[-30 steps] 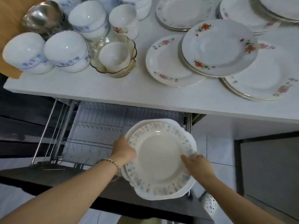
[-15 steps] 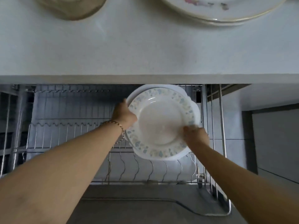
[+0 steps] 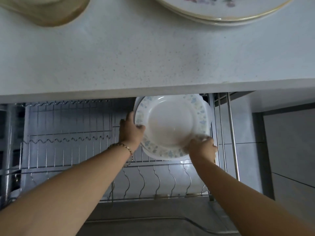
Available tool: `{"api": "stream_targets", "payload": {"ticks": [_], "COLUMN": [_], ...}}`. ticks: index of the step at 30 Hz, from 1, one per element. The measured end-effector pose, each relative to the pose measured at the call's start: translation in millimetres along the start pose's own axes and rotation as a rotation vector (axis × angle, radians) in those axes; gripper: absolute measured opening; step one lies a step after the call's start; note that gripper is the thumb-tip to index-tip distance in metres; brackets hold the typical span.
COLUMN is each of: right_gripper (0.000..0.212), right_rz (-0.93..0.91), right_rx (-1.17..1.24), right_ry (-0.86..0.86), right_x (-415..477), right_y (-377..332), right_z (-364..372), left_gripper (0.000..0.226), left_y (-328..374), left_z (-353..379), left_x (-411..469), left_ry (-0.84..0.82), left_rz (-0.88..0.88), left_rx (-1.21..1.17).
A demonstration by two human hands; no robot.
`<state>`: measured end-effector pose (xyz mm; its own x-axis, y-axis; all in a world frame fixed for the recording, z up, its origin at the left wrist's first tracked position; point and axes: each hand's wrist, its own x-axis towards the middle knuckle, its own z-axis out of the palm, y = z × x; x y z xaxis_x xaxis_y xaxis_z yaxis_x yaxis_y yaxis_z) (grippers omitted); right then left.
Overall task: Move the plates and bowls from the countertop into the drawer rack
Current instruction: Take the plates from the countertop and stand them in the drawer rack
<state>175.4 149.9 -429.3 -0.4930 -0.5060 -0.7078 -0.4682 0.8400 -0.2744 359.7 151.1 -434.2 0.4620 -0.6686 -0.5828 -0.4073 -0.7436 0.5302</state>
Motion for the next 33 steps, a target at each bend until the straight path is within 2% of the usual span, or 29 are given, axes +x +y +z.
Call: {"api": "stream_targets", "payload": {"ticks": [3,7,10,12,14,16,19,23,27,32,33], "right_gripper": [0.040,0.044,0.040,0.039,0.041,0.041,0.037,0.029,0.028,0.041,0.042], "right_rz": [-0.022,-0.056,-0.113,-0.175,-0.243,-0.314,-0.478,-0.723,-0.858,-0.777,-0.742], "right_rx": [0.067,0.011,-0.128,-0.292,-0.403,-0.458,-0.533,-0.551,-0.498,-0.350,-0.322], "right_ry": [-0.045,-0.061,-0.118,-0.199,-0.275,-0.344,-0.386,-0.277,-0.070,0.196,0.237], "right_x": [-5.0,-0.2,-5.7,-18.3,-33.1,-50.0,-74.5,-106.0,-110.7,-59.6,-48.8], "right_y": [3.0,3.7,6.8,7.9,3.7,-9.0,-45.5,-103.7,-159.9,-213.6,-222.1], "right_z": [-3.2,-8.8,-15.8,-24.2,-37.2,-57.0,-99.4,-178.1,-259.9,-323.1,-330.6], "left_gripper": [0.051,0.052,0.045,0.052,0.046,0.030,0.036,0.042,0.045,0.024,0.030], "left_y": [-4.5,-1.3,-2.8,-2.5,4.6,19.8,63.3,147.6,244.5,333.3,345.6], "left_z": [-0.1,2.0,3.9,3.1,-2.6,-14.6,-45.7,-89.8,-126.2,-127.2,-123.6], "left_x": [-14.3,-16.5,-20.3,-25.8,-37.5,-61.9,-110.1,-144.9,-133.3,-97.9,-90.3], "left_ry": [-0.009,-0.017,-0.003,0.011,0.025,-0.033,-0.199,-0.192,-0.089,0.114,0.140], "left_rz": [-0.013,-0.021,-0.022,-0.120,-0.169,-0.081,0.151,0.402,0.510,0.354,0.295], "left_rx": [-0.024,-0.061,-0.017,0.077,0.136,0.101,0.085,-0.004,-0.109,-0.043,-0.051]}}
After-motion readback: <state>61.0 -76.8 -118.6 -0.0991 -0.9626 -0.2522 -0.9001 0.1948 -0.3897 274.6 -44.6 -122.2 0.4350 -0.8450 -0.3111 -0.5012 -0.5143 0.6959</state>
